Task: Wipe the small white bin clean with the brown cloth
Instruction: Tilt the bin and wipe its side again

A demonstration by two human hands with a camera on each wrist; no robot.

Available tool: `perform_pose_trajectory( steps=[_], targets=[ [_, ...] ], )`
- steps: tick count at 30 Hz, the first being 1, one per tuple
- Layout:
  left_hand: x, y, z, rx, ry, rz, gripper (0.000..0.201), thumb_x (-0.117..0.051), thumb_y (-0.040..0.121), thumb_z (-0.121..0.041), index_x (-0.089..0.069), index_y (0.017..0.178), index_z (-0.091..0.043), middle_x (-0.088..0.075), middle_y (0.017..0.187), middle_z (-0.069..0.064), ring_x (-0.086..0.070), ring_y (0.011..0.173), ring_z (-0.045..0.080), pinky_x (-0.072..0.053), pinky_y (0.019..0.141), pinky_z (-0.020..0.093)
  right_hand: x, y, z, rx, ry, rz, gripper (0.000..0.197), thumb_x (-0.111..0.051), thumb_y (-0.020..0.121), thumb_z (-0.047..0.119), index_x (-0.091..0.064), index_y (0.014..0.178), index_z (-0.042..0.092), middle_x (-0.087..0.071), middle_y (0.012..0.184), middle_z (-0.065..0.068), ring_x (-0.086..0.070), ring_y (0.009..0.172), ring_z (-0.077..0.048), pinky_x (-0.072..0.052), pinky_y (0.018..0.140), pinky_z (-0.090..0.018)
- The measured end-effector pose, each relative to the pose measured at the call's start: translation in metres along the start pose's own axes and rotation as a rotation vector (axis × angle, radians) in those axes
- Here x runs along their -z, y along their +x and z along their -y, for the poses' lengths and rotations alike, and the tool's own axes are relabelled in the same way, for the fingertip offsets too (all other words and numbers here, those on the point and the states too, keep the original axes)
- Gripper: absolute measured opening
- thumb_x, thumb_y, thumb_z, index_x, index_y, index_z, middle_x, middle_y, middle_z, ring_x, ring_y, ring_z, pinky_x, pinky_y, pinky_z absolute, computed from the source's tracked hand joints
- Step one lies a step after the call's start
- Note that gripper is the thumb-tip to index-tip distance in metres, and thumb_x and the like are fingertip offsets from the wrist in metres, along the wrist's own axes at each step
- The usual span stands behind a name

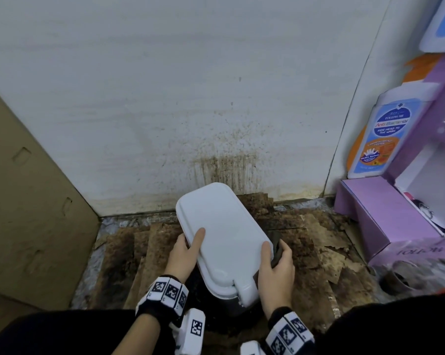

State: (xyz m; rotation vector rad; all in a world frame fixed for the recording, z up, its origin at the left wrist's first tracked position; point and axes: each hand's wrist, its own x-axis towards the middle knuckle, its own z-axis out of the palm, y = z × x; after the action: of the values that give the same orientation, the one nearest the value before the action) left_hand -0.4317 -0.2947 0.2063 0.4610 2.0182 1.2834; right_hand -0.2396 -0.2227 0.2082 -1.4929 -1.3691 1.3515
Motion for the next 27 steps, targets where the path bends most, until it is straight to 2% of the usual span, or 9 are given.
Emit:
perform_pose_trajectory(
  steps=[2,4,7,9,12,14,19,22,27],
  targets=[
    [-0.004,-0.002,-0.001,0.008,0.011,-0.028,0.063,-0.057,0.09,-0.064,-0.055,0.128,-0.015,-0.067,0.114,-0.004,-0.065,0.101,0.016,-0.053,0.083,0.034,0.005,0.008,0.002,0.013,-0.006,0.068,0.056,-0.049,0.097,0.055,-0.04,0.145,0.026,-0.053,0.136,0.001,-0.047,0.129,-0.021,-0.042,0.107,-0.044],
    [-0.007,-0.008,-0.005,0.005,0.061,-0.057,0.06,-0.05,0.094,-0.063,-0.052,0.124,-0.012,-0.065,0.107,-0.004,-0.063,0.094,0.014,-0.048,0.069,0.029,0.011,0.019,0.008,0.02,-0.008,0.15,0.05,-0.047,0.101,0.048,-0.043,0.144,0.023,-0.056,0.124,0.006,-0.052,0.115,-0.014,-0.042,0.096,-0.033],
    [-0.015,-0.02,-0.004,0.06,0.1,-0.102,0.063,-0.037,0.094,-0.07,-0.044,0.118,-0.011,-0.06,0.102,-0.001,-0.058,0.085,0.012,-0.042,0.063,0.029,0.02,0.038,0.02,0.021,-0.027,0.285,0.044,-0.046,0.102,0.047,-0.051,0.138,0.023,-0.06,0.114,0.015,-0.056,0.105,-0.004,-0.041,0.09,-0.029],
    [-0.022,-0.027,-0.003,0.11,0.09,-0.112,0.068,-0.035,0.091,-0.075,-0.043,0.115,-0.012,-0.056,0.099,-0.003,-0.056,0.084,0.011,-0.042,0.067,0.032,0.021,0.049,0.024,0.016,-0.044,0.377,0.051,-0.049,0.098,0.056,-0.052,0.138,0.026,-0.062,0.121,0.014,-0.058,0.109,-0.002,-0.047,0.094,-0.031],
    [-0.031,-0.031,0.003,0.115,0.077,-0.125,0.077,-0.046,0.082,-0.081,-0.043,0.114,-0.011,-0.06,0.107,0.001,-0.062,0.096,0.02,-0.051,0.086,0.038,0.018,0.057,0.022,0.038,-0.102,0.448,0.071,-0.06,0.086,0.067,-0.046,0.144,0.028,-0.058,0.133,0.01,-0.059,0.115,-0.007,-0.051,0.1,-0.038],
    [-0.034,-0.032,0.006,0.074,0.075,-0.134,0.077,-0.056,0.078,-0.079,-0.042,0.112,-0.011,-0.06,0.111,0.002,-0.062,0.102,0.024,-0.052,0.094,0.043,0.016,0.055,0.021,0.055,-0.124,0.437,0.074,-0.064,0.084,0.066,-0.044,0.145,0.029,-0.057,0.135,0.01,-0.06,0.116,-0.011,-0.053,0.1,-0.042],
    [-0.029,-0.032,0.001,0.032,0.047,-0.101,0.063,-0.066,0.084,-0.064,-0.044,0.115,-0.013,-0.061,0.111,-0.002,-0.063,0.101,0.018,-0.052,0.093,0.04,0.015,0.039,0.023,0.099,-0.102,0.31,0.065,-0.065,0.091,0.051,-0.046,0.146,0.022,-0.056,0.135,0.006,-0.055,0.116,-0.013,-0.049,0.101,-0.037],
    [-0.017,-0.025,-0.003,-0.01,0.027,-0.034,0.074,-0.069,0.075,-0.073,-0.052,0.121,-0.018,-0.069,0.113,-0.003,-0.069,0.1,0.015,-0.057,0.091,0.041,0.009,0.021,0.02,0.086,-0.026,0.221,0.063,-0.064,0.092,0.049,-0.045,0.146,0.023,-0.056,0.132,0.005,-0.053,0.114,-0.013,-0.047,0.094,-0.032],
    [-0.005,-0.019,-0.011,-0.045,0.073,0.043,0.061,-0.067,0.081,-0.067,-0.056,0.122,-0.023,-0.07,0.113,-0.006,-0.069,0.101,0.011,-0.057,0.092,0.04,-0.008,-0.001,-0.001,-0.009,0.08,0.062,0.07,-0.065,0.085,0.061,-0.042,0.145,0.033,-0.051,0.137,0.0,-0.052,0.126,-0.021,-0.048,0.105,-0.048]
  ],
)
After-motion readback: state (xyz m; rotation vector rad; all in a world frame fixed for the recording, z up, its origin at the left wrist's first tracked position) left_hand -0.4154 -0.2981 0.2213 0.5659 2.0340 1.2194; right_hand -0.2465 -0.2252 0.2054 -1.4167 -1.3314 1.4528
